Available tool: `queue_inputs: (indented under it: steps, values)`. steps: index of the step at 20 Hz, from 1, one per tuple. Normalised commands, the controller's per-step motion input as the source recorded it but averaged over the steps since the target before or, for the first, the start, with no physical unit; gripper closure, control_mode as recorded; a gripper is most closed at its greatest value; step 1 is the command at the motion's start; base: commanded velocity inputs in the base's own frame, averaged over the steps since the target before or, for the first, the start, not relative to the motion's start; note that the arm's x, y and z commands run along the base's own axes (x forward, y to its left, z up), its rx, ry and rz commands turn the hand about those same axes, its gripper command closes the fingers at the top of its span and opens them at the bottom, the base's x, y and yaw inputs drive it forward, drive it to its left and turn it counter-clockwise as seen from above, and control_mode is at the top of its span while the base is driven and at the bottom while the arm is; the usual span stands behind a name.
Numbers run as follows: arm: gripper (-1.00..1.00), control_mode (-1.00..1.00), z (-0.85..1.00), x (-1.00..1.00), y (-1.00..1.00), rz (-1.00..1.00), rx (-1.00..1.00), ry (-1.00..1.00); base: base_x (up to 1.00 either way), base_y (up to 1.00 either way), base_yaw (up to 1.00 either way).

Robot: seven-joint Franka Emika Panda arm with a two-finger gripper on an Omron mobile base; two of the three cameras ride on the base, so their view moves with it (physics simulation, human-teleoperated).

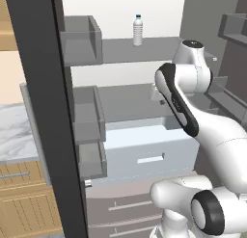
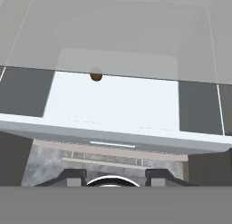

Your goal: Fully open the fridge drawer.

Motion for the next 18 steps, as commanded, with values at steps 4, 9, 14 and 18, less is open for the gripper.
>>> queue_inputs:
  steps: [4,9,14,18]
  values:
    - [-1.00,-1.00,0.00,-0.14,0.01,0.01,0.00,0.00,0.00,0.00,0.00]
    - [-1.00,-1.00,0.00,-0.38,0.19,0.05,-0.02,-0.01,0.00,0.00,0.00]
    - [-1.00,1.00,0.00,-0.07,0.06,0.01,-0.01,0.00,-0.06,0.25,0.01]
    - [-1.00,1.00,0.00,0.00,0.00,0.00,0.00,0.00,-0.55,0.02,0.00]
